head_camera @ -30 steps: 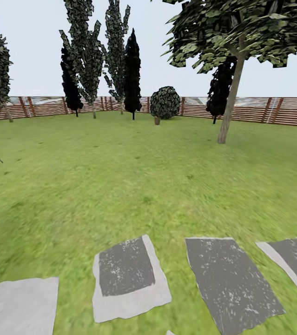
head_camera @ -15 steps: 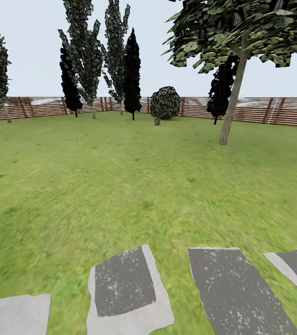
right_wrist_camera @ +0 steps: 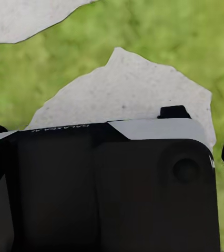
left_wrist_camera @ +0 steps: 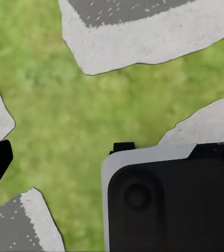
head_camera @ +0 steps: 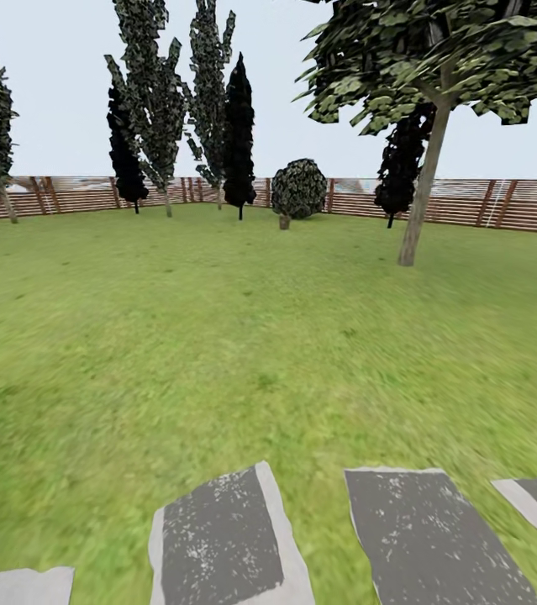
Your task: Take the three Easter eggs out of the wicker basket on the lawn in the garden, then place them on the lawn next to a single tree (choose any tree) so that all three eggs are next to the same tree and none are left in the basket.
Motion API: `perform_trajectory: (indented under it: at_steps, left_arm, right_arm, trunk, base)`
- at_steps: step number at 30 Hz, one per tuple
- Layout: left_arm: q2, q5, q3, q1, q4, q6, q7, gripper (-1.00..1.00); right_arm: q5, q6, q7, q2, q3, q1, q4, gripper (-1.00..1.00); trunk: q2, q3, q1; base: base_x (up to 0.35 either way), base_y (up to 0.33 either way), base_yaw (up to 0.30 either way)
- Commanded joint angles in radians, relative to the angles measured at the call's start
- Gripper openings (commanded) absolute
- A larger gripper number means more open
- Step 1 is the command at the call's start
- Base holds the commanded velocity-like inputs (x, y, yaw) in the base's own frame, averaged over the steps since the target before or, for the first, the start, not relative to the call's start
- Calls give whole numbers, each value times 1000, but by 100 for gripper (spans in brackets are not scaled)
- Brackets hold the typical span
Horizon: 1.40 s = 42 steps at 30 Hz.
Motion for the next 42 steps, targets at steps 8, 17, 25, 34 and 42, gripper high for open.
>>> perform_trajectory:
  at_steps: [8, 17, 25, 34, 42]
  left_arm:
    - [0, 0, -4, -1, 1, -3, 1, 100]
    - [0, 0, -4, -1, 1, -3, 2, 100]
    - [0, -1, -4, -1, 1, -3, 1, 100]
    - [0, -1, -4, -1, 1, -3, 2, 100]
    - [0, -1, -4, -1, 1, -3, 1, 100]
  right_arm:
    - [0, 6, 1, 1, -4, 0, -2, 100]
    - [0, 6, 1, 1, -3, 0, -2, 100]
    - [0, 6, 1, 0, -3, 0, -2, 100]
    - [0, 6, 1, 0, -3, 0, -2, 100]
    - [0, 6, 1, 0, -3, 0, -2, 100]
  trunk:
    - [-1, 3, 1]
    - [-1, 13, 1]
    - [-1, 15, 1]
    - [-1, 15, 1]
    - [-1, 15, 1]
  base:
    - [336, 0, 0]
    - [336, 0, 0]
    - [336, 0, 0]
    - [336, 0, 0]
    - [336, 0, 0]
